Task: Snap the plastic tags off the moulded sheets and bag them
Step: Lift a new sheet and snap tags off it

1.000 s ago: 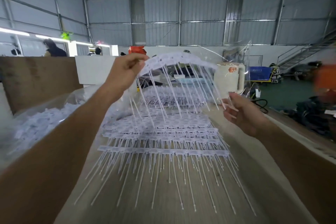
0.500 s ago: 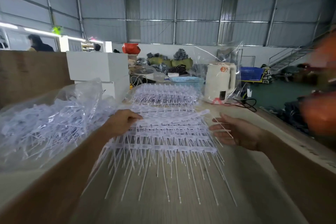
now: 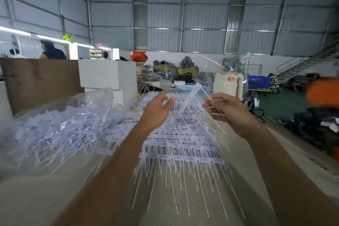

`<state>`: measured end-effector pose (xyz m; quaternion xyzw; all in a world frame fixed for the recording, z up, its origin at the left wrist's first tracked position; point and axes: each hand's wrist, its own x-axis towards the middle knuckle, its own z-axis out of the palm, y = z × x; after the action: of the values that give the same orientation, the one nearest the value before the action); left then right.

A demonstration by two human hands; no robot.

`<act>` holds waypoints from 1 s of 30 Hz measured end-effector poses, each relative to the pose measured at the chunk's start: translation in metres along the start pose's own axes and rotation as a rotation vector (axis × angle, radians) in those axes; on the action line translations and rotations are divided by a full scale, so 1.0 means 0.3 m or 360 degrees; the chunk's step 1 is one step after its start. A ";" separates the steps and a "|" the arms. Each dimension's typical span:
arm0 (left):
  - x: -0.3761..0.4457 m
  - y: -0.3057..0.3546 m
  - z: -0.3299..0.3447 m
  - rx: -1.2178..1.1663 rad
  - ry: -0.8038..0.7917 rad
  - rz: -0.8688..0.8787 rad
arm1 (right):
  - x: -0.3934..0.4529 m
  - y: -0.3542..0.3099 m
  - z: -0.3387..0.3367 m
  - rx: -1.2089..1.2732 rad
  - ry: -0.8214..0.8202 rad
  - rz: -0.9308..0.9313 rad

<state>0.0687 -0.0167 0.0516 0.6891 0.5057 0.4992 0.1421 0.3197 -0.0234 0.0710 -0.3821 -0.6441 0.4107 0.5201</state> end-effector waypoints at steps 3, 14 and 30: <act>0.022 0.093 -0.009 -0.0202 -0.0111 0.0013 | 0.004 -0.085 0.003 -0.0002 -0.0148 -0.0182; 0.067 0.283 -0.111 -0.0088 0.0306 0.0548 | -0.044 -0.249 -0.022 -0.0138 -0.0104 -0.0342; 0.022 0.332 -0.068 0.0468 -0.0040 0.0764 | -0.049 -0.248 0.046 0.0168 0.0120 -0.0456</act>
<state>0.1069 -0.0622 0.1342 0.8084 0.3933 0.4313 -0.0755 0.3037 -0.0662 0.1330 -0.2735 -0.6496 0.3508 0.6166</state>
